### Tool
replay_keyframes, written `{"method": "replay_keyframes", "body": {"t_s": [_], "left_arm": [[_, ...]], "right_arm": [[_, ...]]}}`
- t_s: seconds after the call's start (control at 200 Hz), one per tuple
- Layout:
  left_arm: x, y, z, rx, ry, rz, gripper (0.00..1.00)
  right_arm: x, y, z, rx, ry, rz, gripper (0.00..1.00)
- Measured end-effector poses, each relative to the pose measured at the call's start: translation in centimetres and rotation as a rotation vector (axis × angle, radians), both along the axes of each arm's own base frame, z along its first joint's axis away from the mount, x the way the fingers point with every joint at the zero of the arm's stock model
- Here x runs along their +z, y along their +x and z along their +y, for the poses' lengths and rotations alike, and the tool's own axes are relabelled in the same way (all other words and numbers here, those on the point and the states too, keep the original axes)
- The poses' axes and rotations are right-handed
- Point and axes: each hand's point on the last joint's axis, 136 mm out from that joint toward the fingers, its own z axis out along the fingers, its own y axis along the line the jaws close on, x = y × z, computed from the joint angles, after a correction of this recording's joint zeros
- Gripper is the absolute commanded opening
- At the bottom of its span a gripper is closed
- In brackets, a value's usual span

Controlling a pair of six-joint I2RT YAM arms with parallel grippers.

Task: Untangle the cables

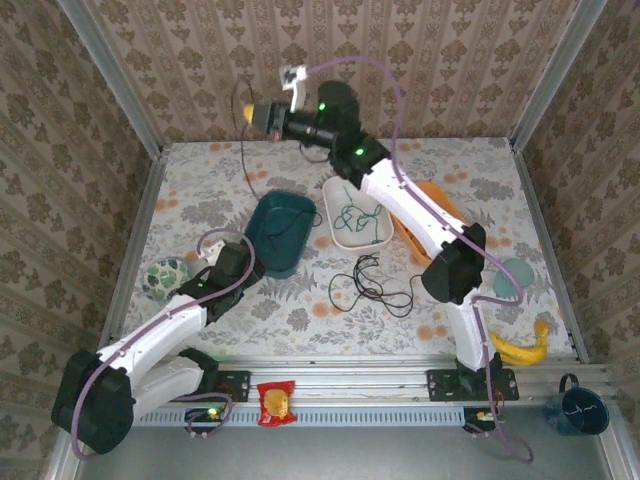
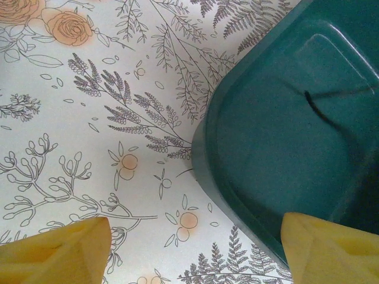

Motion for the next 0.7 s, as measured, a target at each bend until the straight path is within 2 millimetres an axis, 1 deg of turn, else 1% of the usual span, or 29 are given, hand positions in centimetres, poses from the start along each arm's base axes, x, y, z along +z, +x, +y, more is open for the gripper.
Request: {"method": "replay_keyframes", "body": {"t_s": [0.045,0.09,0.115,0.18,0.245,0.32,0.445,0.555,0.645,0.7], "left_arm": [[0.1,-0.1,0.1,0.002,-0.005,-0.007,0.76],[0.3,-0.3,0.2,0.002,-0.009,-0.012,0.76],[0.4,-0.3,0.2,0.002,-0.011,-0.015,0.76],[0.8,-0.4,0.2,0.003,-0.018,-0.027,0.76],[1.1,-0.5,0.4,0.005,-0.018,-0.033,0.76],[1.3,-0.8,0.6,0.008,-0.017,-0.035,0.76],[1.3,-1.1,0.9,0.012,-0.009,-0.029,0.76],[1.2,-1.1,1.3,0.022,-0.001,-0.025,0.76],[1.1,-1.2,1.6,0.030,0.008,-0.018,0.76],[1.0,-1.3,1.6,0.031,0.010,-0.016,0.76]], "right_arm": [[-3.9,0.7,0.2,-0.011,-0.045,0.067,0.00],[-7.2,1.1,0.2,-0.023,-0.082,0.117,0.00],[-8.7,1.3,0.2,-0.034,-0.099,0.140,0.00],[-11.6,1.5,-0.1,-0.054,-0.127,0.178,0.00],[-13.3,1.8,-0.3,-0.073,-0.142,0.195,0.00],[-14.7,1.9,-0.6,-0.091,-0.158,0.206,0.00],[-17.6,1.6,-0.9,-0.096,-0.207,0.233,0.00],[-20.7,0.8,-1.3,-0.085,-0.277,0.269,0.00],[-23.4,-0.2,-1.6,-0.068,-0.339,0.310,0.00],[-24.7,-0.8,-1.7,-0.059,-0.365,0.332,0.00]]}}
